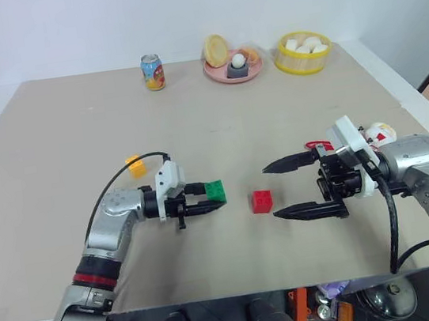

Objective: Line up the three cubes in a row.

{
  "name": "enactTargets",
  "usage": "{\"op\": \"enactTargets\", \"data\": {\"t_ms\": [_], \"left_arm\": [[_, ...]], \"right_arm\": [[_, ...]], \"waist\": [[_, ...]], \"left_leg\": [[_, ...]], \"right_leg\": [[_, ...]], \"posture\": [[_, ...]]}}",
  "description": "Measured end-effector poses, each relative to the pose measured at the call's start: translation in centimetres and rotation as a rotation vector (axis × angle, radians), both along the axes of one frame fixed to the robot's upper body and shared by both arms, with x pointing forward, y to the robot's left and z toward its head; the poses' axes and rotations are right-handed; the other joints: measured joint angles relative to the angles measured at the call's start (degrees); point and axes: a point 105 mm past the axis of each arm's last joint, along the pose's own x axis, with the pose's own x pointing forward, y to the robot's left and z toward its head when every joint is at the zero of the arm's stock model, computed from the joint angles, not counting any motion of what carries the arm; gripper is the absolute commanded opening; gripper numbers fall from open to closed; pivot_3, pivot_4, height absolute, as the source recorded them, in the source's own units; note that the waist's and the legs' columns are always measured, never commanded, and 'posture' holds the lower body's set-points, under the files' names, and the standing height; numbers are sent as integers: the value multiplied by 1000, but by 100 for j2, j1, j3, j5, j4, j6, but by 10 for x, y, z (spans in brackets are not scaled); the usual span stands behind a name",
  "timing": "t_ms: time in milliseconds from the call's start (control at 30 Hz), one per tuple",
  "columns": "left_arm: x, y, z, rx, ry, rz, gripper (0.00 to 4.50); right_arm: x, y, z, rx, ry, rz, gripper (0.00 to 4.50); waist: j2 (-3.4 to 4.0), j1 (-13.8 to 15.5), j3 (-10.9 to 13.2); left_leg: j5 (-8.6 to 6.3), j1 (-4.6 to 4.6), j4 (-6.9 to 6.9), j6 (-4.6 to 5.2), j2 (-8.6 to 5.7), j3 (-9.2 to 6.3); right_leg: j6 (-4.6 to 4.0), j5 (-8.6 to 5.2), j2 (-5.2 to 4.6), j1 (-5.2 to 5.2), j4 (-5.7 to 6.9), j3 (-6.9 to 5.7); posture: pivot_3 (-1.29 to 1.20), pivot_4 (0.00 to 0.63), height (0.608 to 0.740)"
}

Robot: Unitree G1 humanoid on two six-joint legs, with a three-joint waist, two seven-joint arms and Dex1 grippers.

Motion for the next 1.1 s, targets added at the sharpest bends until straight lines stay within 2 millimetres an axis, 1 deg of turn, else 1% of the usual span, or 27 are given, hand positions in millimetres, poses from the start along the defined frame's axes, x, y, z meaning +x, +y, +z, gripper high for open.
{"op": "enactTargets", "data": {"t_ms": [200,467,667,900,1100], "left_arm": [[2,-11,-13,24,31,-36,1324],[19,-17,-17,76,7,-32,1324],[16,-22,-20,90,11,-74,1324],[15,-20,-28,125,7,-94,1324],[18,-15,-33,151,0,-77,1324]], "right_arm": [[-4,-1,1,16,-7,-20,4500],[-5,-2,1,24,-5,-44,4500],[-3,-2,1,28,-9,-60,4500],[-1,-2,1,33,-13,-76,4500],[-1,-1,1,39,-15,-78,4500]], "waist": [[0,6,0],[0,3,0],[0,5,0],[0,4,0],[0,4,0]], "left_leg": [[0,0,10,0,-2,-3],[0,1,21,0,-3,-5],[0,0,21,0,-4,-8],[0,1,23,0,-4,-10],[0,1,23,0,-4,-11]], "right_leg": [[-11,-6,0,6,0,-1],[-9,-4,0,14,0,-1],[-7,-5,0,15,0,-1],[-8,-4,0,17,0,-1],[-7,-4,0,18,0,-2]], "posture": [[0,150,740],[0,150,740],[0,150,740],[0,150,740],[0,150,740]]}}
